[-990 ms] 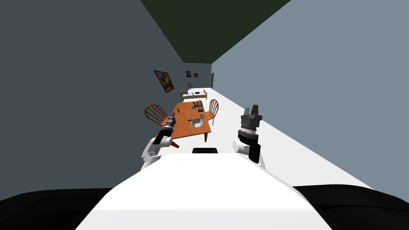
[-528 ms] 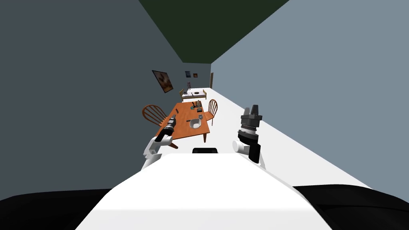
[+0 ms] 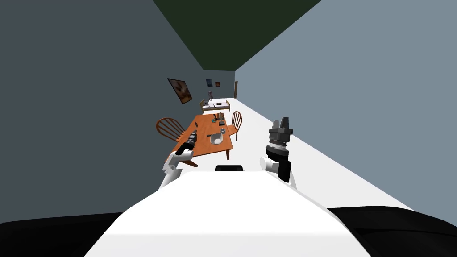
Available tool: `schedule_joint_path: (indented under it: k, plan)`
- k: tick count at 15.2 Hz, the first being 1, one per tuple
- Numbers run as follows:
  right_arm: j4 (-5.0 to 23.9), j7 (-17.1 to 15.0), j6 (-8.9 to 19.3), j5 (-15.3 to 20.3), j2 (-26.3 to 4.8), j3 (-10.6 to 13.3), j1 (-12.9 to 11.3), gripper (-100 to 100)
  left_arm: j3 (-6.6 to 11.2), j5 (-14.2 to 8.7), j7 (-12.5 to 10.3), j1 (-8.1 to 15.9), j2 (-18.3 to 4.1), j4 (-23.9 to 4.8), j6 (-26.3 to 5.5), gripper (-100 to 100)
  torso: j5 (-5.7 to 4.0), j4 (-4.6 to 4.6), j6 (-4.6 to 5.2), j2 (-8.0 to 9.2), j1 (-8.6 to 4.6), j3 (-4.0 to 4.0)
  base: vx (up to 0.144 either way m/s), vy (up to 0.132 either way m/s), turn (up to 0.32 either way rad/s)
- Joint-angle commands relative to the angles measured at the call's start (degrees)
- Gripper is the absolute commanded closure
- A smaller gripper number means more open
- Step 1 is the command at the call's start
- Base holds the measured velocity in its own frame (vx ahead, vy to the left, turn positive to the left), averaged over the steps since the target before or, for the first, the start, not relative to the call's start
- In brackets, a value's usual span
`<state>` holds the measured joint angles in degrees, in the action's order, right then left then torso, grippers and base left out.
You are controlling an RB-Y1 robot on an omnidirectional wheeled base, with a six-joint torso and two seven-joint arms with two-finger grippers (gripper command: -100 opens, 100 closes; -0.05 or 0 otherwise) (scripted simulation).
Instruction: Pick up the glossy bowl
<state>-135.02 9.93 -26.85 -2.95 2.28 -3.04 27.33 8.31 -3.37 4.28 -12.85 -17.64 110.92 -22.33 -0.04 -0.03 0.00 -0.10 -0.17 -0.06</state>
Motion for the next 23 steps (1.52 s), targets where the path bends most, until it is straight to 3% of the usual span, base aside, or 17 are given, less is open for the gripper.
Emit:
schedule_joint_path:
  k: [1, 11, 12, 14, 17, 23]
  plan:
    - [0.0, 0.0, 0.0, 0.0, 0.0, 0.0, 0.0, 0, 0.32, 0.1, -0.2, 1.3, 0.2, -1.6, -2.9, -100, 0.00, 0.00, 0.00, 0.00, 0.00, 0.00, 0.022, -0.039, -0.017]
    - [0.0, 0.0, 0.0, 0.0, 0.0, 0.0, 0.0, 0, 1.16, 0.5, -0.6, 4.6, 1.3, -6.0, -12.9, -100, 0.00, 0.00, 0.01, -0.01, -0.02, -0.01, 0.025, -0.040, -0.015]
    - [0.0, 0.0, 0.0, 0.0, 0.0, 0.0, 0.0, 0, 1.43, 0.6, -0.7, 5.8, 1.7, -7.4, -14.6, -100, 0.00, 0.00, 0.00, 0.00, 0.00, 0.00, 0.027, -0.036, -0.013]
    - [0.0, 0.0, 0.0, 0.0, 0.0, 0.0, 0.0, 0, 1.43, 0.6, -0.7, 5.8, 1.7, -7.4, -15.8, -100, 0.00, 0.00, 0.01, -0.02, 0.00, -0.01, 0.023, -0.031, -0.012]
    - [0.0, 0.0, 0.0, 0.0, 0.0, 0.0, 0.0, 0, 1.96, 0.9, -1.0, 7.9, 2.9, -10.1, -20.2, -100, 0.01, 0.00, 0.01, 0.00, 0.01, 0.00, 0.022, -0.036, -0.016]
    - [0.0, 0.0, 0.0, 0.0, 0.0, 0.0, 0.0, 0, 2.46, 1.3, -1.2, 10.0, 4.3, -12.7, -26.8, -100, 0.01, 0.00, 0.01, -0.03, 0.01, -0.02, 0.029, -0.035, -0.012]
